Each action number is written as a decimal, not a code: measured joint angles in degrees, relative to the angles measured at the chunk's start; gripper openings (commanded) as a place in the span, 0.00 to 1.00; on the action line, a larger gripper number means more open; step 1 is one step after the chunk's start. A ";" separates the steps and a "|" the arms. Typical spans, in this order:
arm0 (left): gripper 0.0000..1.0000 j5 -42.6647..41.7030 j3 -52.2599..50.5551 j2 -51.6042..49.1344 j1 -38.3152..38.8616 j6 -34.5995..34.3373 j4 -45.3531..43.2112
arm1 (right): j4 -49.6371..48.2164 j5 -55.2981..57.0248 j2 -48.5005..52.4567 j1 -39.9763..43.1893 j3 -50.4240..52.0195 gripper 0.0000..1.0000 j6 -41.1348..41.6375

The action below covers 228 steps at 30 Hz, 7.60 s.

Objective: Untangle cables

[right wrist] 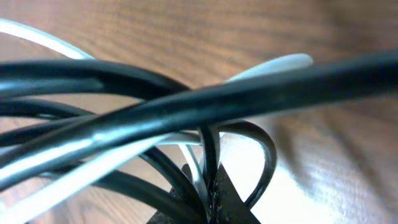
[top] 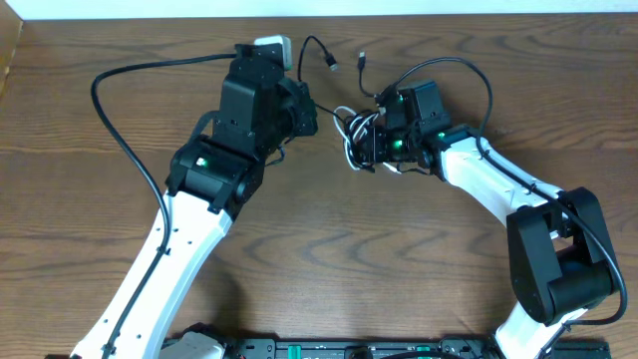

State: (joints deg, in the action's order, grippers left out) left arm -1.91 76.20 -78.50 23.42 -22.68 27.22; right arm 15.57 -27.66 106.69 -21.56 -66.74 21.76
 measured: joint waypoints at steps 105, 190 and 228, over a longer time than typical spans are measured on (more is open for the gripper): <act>0.07 -41.22 0.00 -5.20 -4.79 1.64 -19.19 | 10.91 3.76 -0.24 9.60 0.13 0.15 -11.54; 0.07 -35.95 0.76 -18.40 -2.51 -1.14 -11.67 | -7.67 1.77 -0.09 0.35 0.74 0.51 8.26; 0.07 -38.38 -0.74 2.67 -14.43 -5.49 -20.09 | -10.88 -0.13 11.47 -0.83 -1.79 0.38 18.38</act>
State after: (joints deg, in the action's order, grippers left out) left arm -40.29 75.46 -75.83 8.99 -28.16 7.14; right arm 4.69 -27.79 118.17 -22.39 -68.53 40.14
